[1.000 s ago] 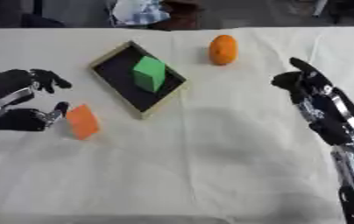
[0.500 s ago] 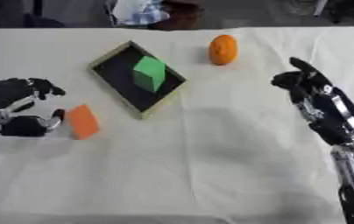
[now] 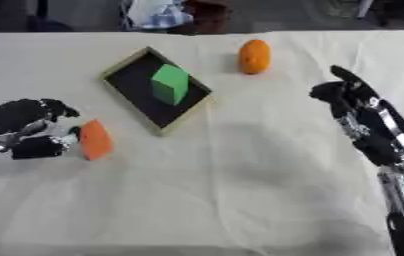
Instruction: Pick up objects on the table and place them in the box.
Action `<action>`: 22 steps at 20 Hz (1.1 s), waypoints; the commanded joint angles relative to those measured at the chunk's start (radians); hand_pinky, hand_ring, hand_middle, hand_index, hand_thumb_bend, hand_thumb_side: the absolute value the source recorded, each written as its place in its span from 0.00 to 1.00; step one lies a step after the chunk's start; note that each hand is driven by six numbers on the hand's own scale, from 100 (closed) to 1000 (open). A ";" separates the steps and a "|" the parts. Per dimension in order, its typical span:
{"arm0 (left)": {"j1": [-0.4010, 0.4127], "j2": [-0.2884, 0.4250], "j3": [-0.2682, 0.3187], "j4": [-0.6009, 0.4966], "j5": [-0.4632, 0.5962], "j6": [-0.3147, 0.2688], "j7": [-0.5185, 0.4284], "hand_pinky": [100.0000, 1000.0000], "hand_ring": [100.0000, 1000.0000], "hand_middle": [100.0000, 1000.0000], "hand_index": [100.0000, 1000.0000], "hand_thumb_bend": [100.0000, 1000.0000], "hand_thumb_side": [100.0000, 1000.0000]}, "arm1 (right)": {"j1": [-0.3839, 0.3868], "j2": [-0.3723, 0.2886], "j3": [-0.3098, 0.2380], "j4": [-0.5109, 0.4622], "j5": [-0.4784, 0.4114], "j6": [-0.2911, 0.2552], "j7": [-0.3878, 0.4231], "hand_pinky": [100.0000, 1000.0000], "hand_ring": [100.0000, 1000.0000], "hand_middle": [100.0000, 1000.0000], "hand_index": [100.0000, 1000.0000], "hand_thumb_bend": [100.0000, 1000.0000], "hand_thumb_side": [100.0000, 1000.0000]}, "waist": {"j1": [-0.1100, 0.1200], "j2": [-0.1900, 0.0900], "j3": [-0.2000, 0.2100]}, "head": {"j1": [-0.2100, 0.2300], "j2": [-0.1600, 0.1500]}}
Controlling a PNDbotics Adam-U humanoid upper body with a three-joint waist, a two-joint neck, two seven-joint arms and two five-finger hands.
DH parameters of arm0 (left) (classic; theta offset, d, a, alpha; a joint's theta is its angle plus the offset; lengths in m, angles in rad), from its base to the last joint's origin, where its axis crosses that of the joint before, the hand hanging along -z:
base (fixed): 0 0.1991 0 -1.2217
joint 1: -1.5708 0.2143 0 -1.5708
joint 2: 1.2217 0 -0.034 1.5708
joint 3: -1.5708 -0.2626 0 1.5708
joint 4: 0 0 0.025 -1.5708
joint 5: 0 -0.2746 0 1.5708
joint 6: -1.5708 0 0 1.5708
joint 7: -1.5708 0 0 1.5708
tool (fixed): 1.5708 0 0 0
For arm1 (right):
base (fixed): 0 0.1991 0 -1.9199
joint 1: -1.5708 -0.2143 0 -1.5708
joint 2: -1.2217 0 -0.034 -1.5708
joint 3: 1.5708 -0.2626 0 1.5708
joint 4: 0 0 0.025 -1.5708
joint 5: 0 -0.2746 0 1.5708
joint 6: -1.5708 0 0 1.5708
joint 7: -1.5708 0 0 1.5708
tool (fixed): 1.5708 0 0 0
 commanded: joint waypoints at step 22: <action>-0.053 0.000 -0.045 -0.026 -0.113 -0.079 0.016 0.71 0.67 0.73 0.92 0.23 0.97 | -0.012 -0.015 -0.004 -0.011 0.004 -0.003 0.001 0.91 0.79 0.71 0.98 0.00 0.48 | 0.008 -0.021 -0.006 | 0.002 0.005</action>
